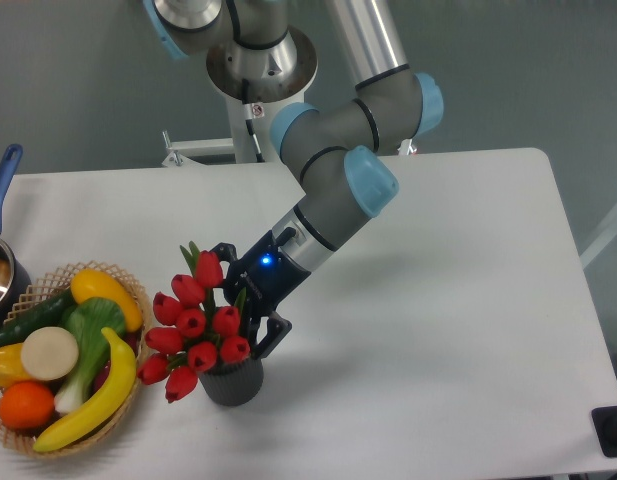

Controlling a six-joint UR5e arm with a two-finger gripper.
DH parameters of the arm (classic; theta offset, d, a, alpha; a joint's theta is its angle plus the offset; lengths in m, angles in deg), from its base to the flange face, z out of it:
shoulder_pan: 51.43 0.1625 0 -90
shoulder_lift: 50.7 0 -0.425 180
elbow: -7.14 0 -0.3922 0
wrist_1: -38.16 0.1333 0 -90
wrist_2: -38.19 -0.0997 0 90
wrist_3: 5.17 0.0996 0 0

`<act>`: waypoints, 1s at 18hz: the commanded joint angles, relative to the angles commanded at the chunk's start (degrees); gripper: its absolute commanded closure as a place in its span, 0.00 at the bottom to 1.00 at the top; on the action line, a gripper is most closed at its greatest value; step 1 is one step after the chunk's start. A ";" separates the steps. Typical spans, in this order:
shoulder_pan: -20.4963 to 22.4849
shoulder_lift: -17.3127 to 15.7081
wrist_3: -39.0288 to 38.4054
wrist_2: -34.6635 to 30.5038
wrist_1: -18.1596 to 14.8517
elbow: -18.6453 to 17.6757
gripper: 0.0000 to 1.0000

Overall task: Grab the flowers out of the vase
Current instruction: 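Lower the gripper around the tulip stems at the vase rim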

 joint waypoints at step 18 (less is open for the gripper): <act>0.09 -0.17 -0.53 0.27 0.00 -0.09 0.56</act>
